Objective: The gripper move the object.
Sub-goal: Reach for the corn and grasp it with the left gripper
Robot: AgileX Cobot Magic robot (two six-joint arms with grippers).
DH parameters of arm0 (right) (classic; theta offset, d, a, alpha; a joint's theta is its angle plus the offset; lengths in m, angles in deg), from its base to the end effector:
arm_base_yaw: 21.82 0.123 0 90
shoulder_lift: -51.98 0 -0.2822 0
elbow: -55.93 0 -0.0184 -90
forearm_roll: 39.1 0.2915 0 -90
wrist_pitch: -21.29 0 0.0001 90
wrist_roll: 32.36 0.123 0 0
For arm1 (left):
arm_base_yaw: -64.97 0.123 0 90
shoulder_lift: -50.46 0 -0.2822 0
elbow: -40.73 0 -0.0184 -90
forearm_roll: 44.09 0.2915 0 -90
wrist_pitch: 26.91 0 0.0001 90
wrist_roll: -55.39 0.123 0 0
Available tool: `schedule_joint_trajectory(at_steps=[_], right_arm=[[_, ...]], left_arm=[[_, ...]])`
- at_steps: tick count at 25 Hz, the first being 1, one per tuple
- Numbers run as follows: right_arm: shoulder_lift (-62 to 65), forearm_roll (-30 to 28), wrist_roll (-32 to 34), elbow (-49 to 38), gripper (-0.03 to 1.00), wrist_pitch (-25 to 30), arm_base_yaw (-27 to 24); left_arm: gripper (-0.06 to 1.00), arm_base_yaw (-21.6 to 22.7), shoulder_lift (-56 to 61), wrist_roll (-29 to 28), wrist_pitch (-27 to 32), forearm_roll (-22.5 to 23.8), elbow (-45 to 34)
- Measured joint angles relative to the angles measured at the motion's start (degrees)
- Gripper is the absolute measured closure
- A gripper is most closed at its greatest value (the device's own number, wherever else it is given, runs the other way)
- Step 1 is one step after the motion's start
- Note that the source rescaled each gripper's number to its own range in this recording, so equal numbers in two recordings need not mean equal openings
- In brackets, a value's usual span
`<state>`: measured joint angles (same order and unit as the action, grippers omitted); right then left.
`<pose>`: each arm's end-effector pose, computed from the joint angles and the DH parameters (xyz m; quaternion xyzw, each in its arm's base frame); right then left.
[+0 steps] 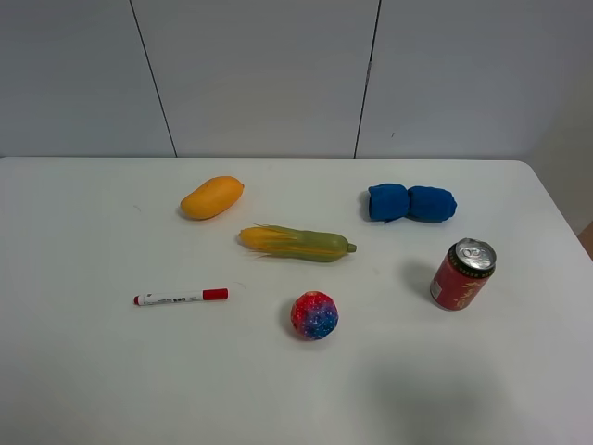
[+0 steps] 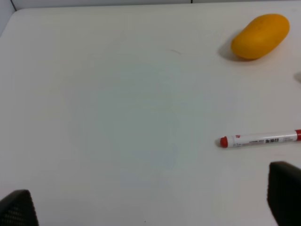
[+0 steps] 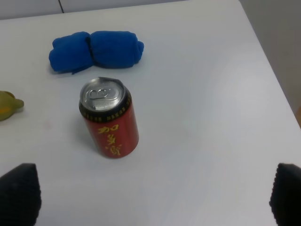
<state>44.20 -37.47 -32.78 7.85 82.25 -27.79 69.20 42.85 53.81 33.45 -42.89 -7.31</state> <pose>0.0610 -0.0033 0.2845 0.0406 0.8508 -0.0150 0.5238 0.0607 0.0067 0.2860 -0.0434 0.8469 0.0227 0.5294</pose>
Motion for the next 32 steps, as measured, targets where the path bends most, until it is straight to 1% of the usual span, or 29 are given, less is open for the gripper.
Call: schedule_joint_trajectory(at_steps=[5,7,9,12,15,20,24,26,28,30,32], right_arm=[[0.00,0.00,0.00,0.00,-0.03,0.00,0.00],[0.00,0.00,0.00,0.00,-0.03,0.00,0.00],[0.00,0.00,0.00,0.00,-0.03,0.00,0.00],[0.00,0.00,0.00,0.00,-0.03,0.00,0.00],[0.00,0.00,0.00,0.00,-0.03,0.00,0.00],[0.00,0.00,0.00,0.00,-0.03,0.00,0.00],[0.00,0.00,0.00,0.00,-0.03,0.00,0.00],[0.00,0.00,0.00,0.00,-0.03,0.00,0.00],[0.00,0.00,0.00,0.00,-0.03,0.00,0.00],[0.00,0.00,0.00,0.00,-0.03,0.00,0.00],[0.00,0.00,0.00,0.00,-0.03,0.00,0.00]], left_arm=[[-0.06,0.00,-0.63,0.62,0.00,0.00,0.00],[-0.06,0.00,-3.38,2.55,0.00,-0.06,0.15],[-0.06,0.00,-7.35,5.80,0.01,-0.37,1.38],[-0.06,0.00,-15.47,13.22,0.06,-1.53,5.18],[-0.06,0.00,-24.44,20.05,0.29,-3.67,10.75],[-0.06,0.00,-41.17,30.58,1.59,-8.95,22.71],[-0.06,-0.19,-55.54,40.65,4.24,-14.20,31.96],[-0.06,-1.72,-62.81,45.33,4.81,-15.91,35.82],[-0.06,-4.70,-68.92,48.61,5.25,-16.60,40.08],[-0.06,-8.06,-74.45,50.64,5.29,-16.83,44.09],[-0.06,-12.19,-79.92,51.33,5.29,-16.82,48.34]])
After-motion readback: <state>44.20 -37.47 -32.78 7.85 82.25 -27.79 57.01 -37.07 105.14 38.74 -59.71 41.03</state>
